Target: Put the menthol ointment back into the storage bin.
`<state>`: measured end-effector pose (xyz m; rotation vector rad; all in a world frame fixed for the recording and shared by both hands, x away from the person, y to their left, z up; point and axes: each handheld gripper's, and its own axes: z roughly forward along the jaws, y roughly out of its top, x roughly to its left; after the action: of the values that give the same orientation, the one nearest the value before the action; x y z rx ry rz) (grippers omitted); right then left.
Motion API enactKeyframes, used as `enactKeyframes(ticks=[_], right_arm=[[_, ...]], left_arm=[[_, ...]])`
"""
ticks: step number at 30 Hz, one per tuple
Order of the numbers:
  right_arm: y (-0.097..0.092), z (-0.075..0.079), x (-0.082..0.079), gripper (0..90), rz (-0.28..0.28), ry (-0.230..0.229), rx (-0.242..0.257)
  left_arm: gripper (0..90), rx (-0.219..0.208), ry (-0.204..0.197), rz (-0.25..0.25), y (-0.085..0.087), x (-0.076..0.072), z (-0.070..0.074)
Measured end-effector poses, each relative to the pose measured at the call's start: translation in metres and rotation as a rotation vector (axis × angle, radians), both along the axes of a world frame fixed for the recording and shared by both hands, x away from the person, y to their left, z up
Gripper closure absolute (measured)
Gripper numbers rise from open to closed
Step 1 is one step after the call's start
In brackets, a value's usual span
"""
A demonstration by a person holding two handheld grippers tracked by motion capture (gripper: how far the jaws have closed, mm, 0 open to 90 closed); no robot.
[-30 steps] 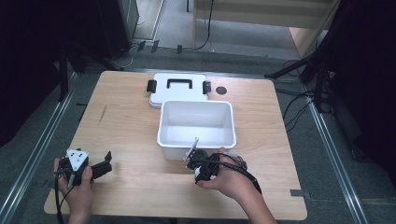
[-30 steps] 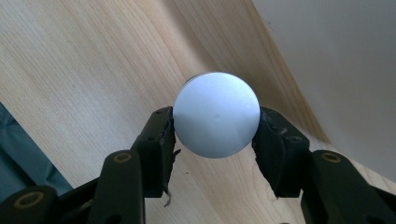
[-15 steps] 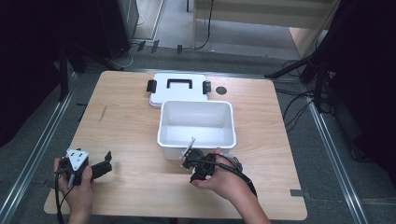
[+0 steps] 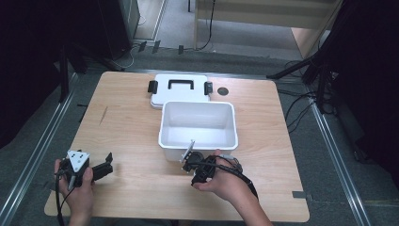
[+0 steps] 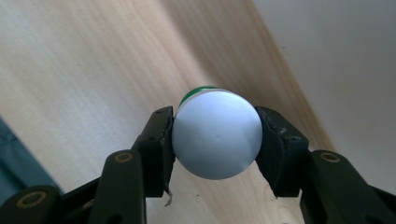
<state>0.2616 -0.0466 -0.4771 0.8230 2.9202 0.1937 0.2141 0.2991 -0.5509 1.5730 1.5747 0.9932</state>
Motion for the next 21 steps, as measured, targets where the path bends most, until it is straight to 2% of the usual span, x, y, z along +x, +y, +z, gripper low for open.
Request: enactKeyframes(ticks=[5, 9, 15, 21], right_arm=[[0.000, 0.003, -0.002, 51.7, 0.040, 0.040, -0.005], [-0.003, 0.010, -0.002, 51.7, 0.057, 0.042, 0.002], [-0.017, 0.028, -0.002, 51.7, 0.045, 0.030, 0.016], [-0.033, 0.039, -0.002, 51.7, 0.026, 0.031, 0.014]], left_arm=[[0.1, 0.001, 0.002, 0.000, 0.000, 0.000, 0.000], [0.1, 0.000, 0.001, 0.000, 0.000, 0.000, 0.000], [0.1, 0.001, 0.001, 0.000, 0.000, 0.000, 0.000], [0.1, 0.001, 0.001, -0.002, 0.000, 0.000, 0.000]])
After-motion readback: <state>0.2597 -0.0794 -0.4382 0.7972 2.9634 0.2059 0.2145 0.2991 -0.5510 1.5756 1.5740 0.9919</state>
